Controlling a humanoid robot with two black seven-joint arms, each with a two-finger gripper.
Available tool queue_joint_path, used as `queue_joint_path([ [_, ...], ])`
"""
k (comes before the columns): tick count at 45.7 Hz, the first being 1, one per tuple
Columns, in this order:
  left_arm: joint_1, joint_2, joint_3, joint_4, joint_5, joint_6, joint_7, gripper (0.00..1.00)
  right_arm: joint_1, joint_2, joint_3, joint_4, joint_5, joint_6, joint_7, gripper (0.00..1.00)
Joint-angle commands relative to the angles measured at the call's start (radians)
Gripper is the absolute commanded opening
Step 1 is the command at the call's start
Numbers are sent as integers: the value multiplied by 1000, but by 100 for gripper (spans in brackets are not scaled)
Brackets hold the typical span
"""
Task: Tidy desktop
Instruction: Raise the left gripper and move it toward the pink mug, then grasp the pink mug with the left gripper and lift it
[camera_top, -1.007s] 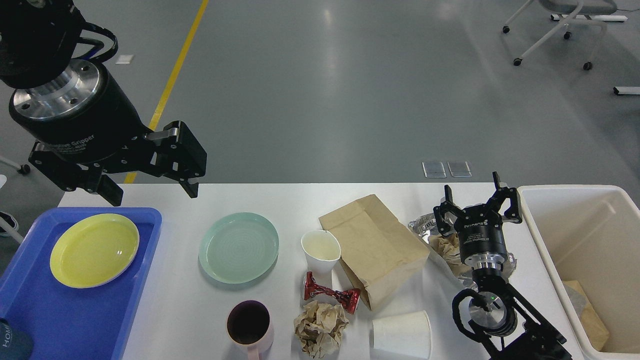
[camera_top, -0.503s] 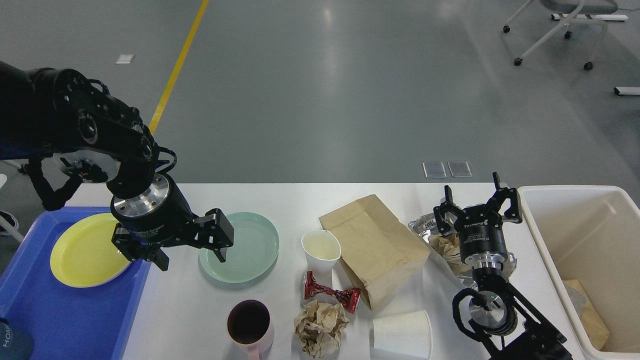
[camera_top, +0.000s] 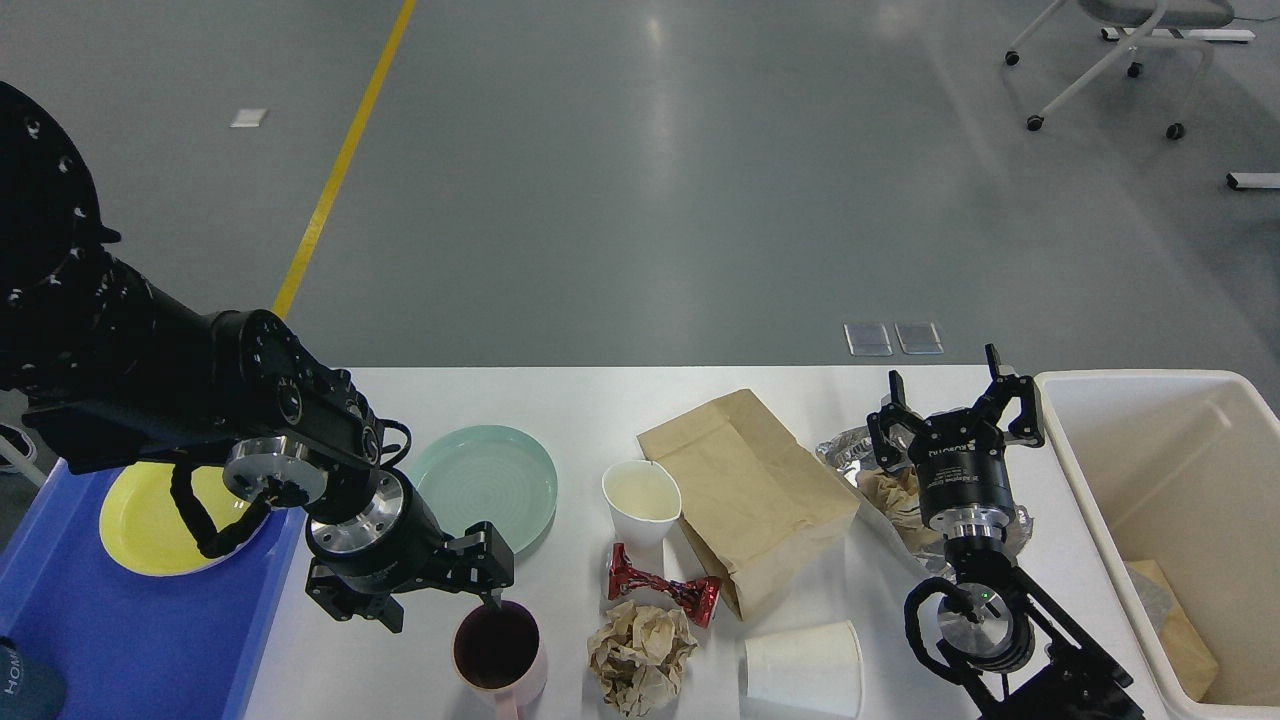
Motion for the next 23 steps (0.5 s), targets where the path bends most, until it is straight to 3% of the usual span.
queue_joint_path([
  [1,66,-34,-2,0,0,71,10,90,0,0,0,0,0,0,0,100],
  [15,194,-109,-46,32,11,231,17,90,0,0,0,0,0,0,0,100],
  [23,217,-117,-43,46,3,248,19,88,0,0,0,0,0,0,0,100],
])
